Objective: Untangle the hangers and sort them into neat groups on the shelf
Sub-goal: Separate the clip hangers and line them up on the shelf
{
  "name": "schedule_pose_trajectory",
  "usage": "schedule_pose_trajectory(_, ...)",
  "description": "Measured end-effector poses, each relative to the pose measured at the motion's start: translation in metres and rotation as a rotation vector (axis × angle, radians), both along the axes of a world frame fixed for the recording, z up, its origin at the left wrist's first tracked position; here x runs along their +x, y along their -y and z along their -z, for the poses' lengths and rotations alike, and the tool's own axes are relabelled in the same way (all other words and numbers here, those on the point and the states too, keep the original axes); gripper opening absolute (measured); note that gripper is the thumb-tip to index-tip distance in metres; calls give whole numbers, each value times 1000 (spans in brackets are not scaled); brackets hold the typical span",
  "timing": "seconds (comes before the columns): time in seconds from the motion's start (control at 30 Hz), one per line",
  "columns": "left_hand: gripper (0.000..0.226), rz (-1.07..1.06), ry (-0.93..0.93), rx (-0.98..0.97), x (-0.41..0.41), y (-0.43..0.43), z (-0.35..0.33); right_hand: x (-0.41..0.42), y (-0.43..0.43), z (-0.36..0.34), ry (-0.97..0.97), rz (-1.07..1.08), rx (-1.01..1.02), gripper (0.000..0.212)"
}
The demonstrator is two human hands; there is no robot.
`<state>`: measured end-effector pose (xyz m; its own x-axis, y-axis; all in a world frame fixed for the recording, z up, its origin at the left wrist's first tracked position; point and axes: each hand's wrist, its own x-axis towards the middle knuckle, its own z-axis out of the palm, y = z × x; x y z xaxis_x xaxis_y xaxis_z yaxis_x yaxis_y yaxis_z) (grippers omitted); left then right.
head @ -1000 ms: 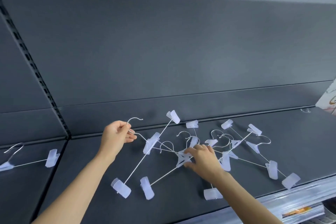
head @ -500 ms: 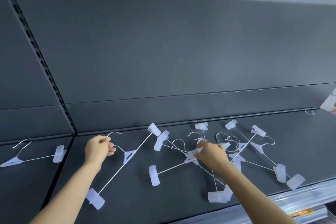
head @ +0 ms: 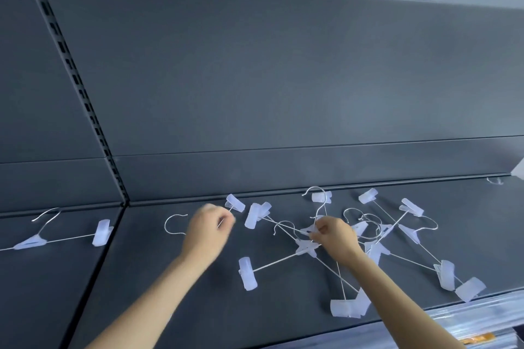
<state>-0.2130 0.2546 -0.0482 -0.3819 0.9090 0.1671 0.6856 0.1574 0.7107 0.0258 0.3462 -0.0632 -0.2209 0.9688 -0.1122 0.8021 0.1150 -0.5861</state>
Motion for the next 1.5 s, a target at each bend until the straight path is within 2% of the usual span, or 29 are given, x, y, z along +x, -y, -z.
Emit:
schedule_pose_trajectory(0.03, 36, 138, 20, -44, 14, 2, 3, 0, -2, -2, -61, 27, -16, 34)
schedule_pose_trajectory(0.1, 45, 338, -79, -142, 38, 5, 11, 2, -5, -9, -158, 56, -36, 30)
schedule_pose_trajectory(0.17, 45, 428, -264, -216, 55, 4, 20, 4, -9, -17, -256, 55, -51, 28)
schedule_pose_trajectory(0.23, 36, 451, -334, -241, 65, 1, 27, 6, -13, -26, -396, 77, -68, 27)
schedule_pose_trajectory(0.37, 28, 445, -217, -251, 78, -1, 26, 11, -20, -45, -627, 199, -102, 21)
schedule_pose_trajectory(0.43, 33, 467, -133, -294, 86, 0, 23, 14, -25, -51, -758, 257, -144, 20)
schedule_pose_trajectory(0.47, 34, 500, -135, -341, 91, 1, 23, 16, -26, -53, -819, 285, -169, 20)
schedule_pose_trajectory(0.53, 23, 561, -195, -400, 101, 3, 24, 20, -28, -53, -884, 327, -197, 16)
schedule_pose_trajectory(0.57, 17, 561, -196, -395, 104, 2, 25, 22, -27, -53, -906, 329, -205, 14)
schedule_pose_trajectory(0.67, 22, 450, -206, -372, 103, -4, 27, 28, -23, -51, -1010, 312, -229, 12)
schedule_pose_trajectory(0.77, 22, 370, -350, -327, 103, -9, 20, 29, -21, -48, -1122, 316, -259, 18)
schedule_pose_trajectory(0.83, 20, 412, -440, -264, 107, -11, 12, 25, -20, -47, -1196, 292, -294, 20)
schedule_pose_trajectory(0.97, 36, 448, -404, -204, 109, -16, 2, 22, -20, -49, -1356, 239, -307, 22)
schedule_pose_trajectory(1.1, 32, 441, -362, -168, 105, -16, 1, 27, -21, -56, -1494, 258, -243, 24)
schedule_pose_trajectory(1.23, 29, 408, -428, -116, 95, -19, 2, 34, -22, -61, -1493, 291, -181, 23)
schedule_pose_trajectory(1.37, 21, 464, -525, -12, 86, -17, 9, 39, -21, -69, -1508, 267, -150, 23)
schedule_pose_trajectory(1.4, 24, 485, -530, -56, 86, -14, 6, 39, -21, -71, -1527, 252, -149, 23)
schedule_pose_trajectory(1.43, 26, 488, -540, -11, 84, -13, 8, 39, -21, -73, -1544, 236, -152, 23)
schedule_pose_trajectory(1.5, 23, 499, -454, 5, 87, -10, 17, 38, -21, -76, -1552, 213, -164, 23)
